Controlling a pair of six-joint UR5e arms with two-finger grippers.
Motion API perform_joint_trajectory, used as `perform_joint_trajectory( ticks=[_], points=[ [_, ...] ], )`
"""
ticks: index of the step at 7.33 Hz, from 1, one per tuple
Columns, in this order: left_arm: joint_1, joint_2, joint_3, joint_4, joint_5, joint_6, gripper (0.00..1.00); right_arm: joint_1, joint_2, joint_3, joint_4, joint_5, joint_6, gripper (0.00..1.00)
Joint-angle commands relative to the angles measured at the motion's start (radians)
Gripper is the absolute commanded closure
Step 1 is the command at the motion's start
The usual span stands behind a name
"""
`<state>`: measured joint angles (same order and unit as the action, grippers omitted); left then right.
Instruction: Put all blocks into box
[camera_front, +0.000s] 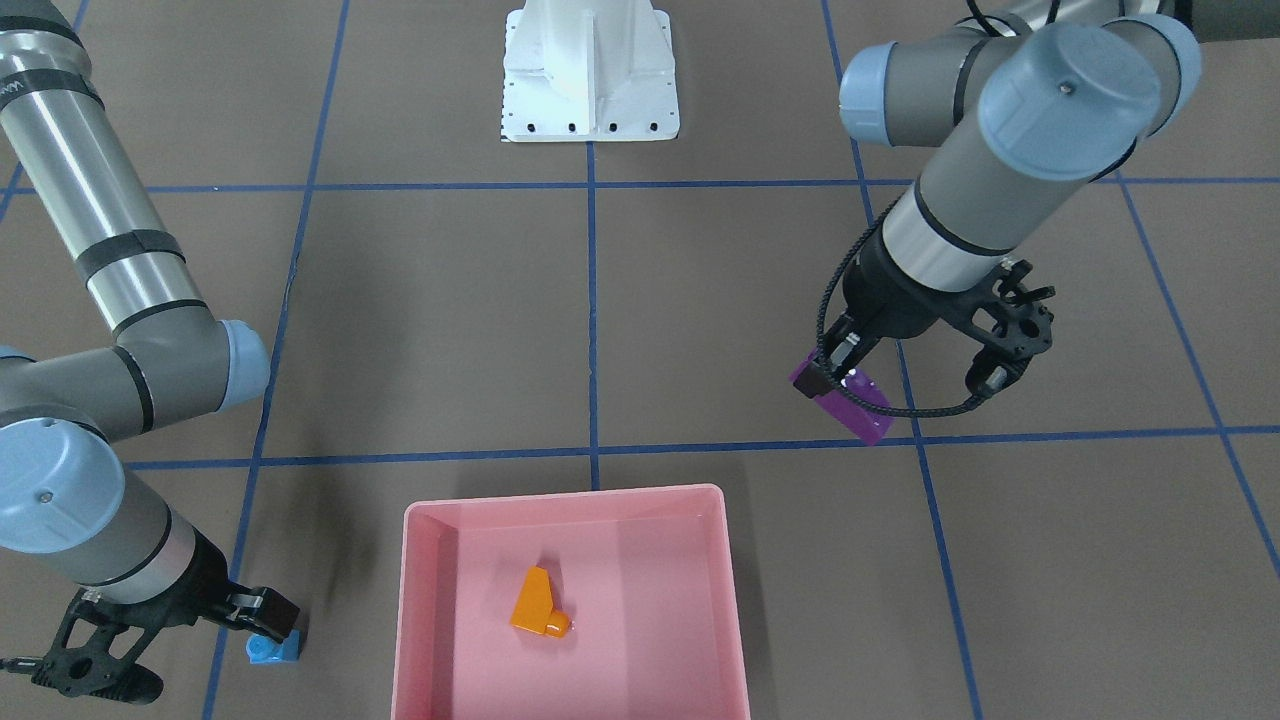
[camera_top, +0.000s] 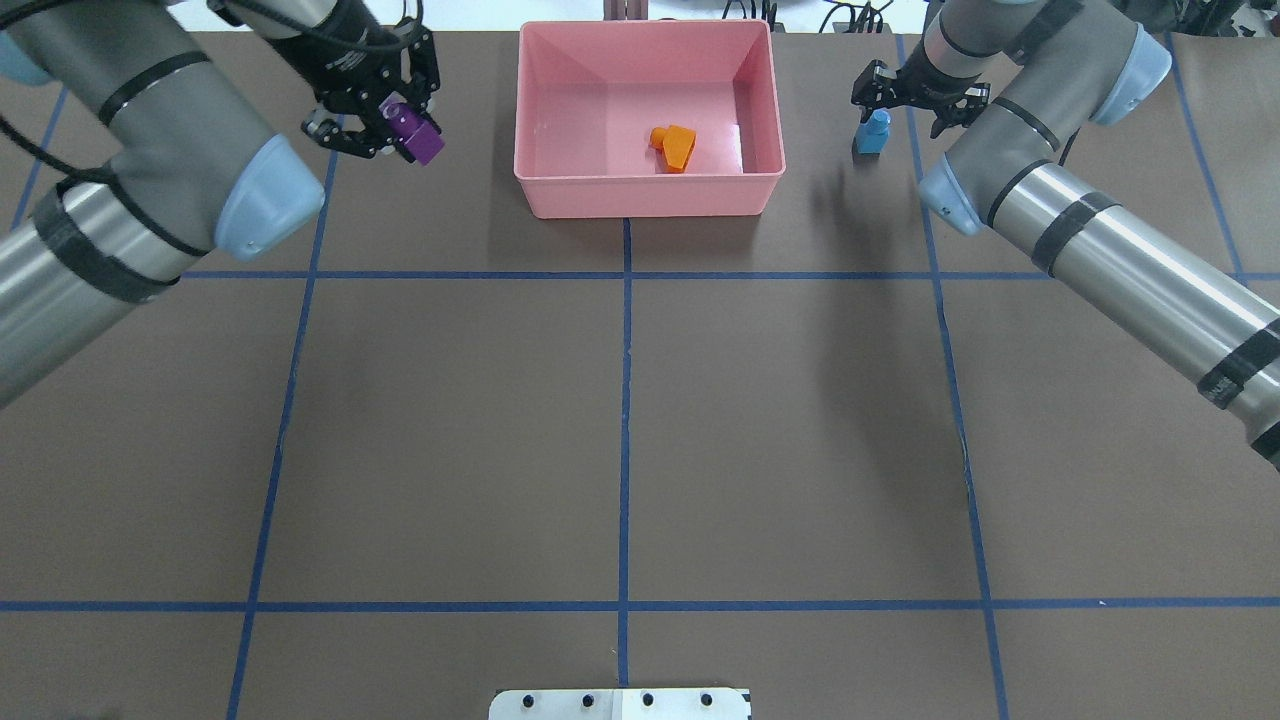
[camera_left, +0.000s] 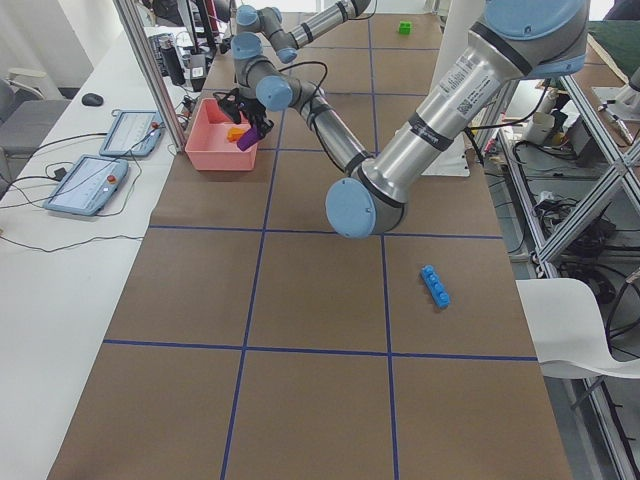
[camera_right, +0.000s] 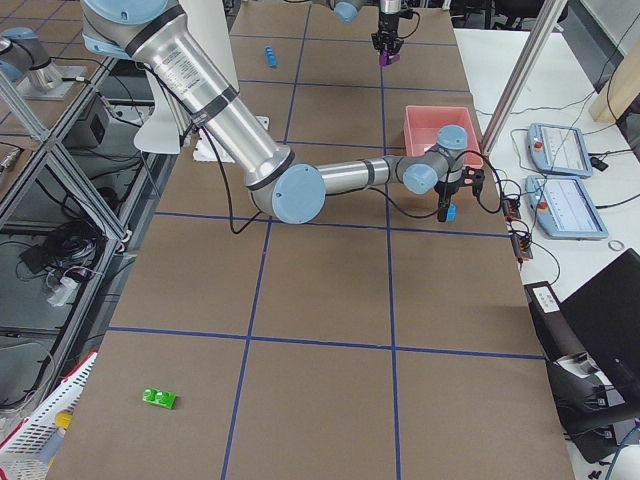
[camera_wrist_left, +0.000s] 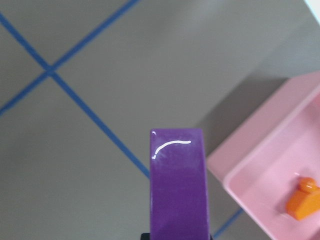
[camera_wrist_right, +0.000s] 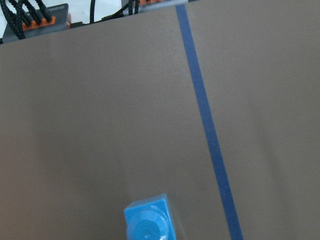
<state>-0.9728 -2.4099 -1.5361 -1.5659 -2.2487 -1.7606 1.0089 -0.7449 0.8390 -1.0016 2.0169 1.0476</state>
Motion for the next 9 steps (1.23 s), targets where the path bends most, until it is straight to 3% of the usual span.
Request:
perform_joint_trajectory(
  ticks=[1,3,6,7,8,9],
  points=[
    [-0.003,-0.191,0.231,-0.069,0.004,-0.003,1.0,-0.012,0.025,-0.086,0.087,-0.029,0.002,0.0],
    [0.022,-0.344,0.539,-0.287,0.088,-0.071,1.0,-0.029,0.029,-0.087,0.09,-0.029,0.034,0.0],
    [0.04,-0.351,0.614,-0.384,0.178,-0.065,1.0,-0.045,0.073,-0.162,0.101,-0.075,0.034,0.02],
    [0.067,-0.354,0.649,-0.419,0.229,-0.065,1.0,-0.046,0.073,-0.166,0.112,-0.076,0.034,0.41],
    [0.091,-0.36,0.678,-0.457,0.254,-0.065,1.0,-0.05,0.073,-0.166,0.113,-0.075,0.034,0.99],
    [0.112,-0.36,0.7,-0.488,0.283,-0.065,0.86,-0.052,0.073,-0.166,0.113,-0.075,0.034,1.0]
  ],
)
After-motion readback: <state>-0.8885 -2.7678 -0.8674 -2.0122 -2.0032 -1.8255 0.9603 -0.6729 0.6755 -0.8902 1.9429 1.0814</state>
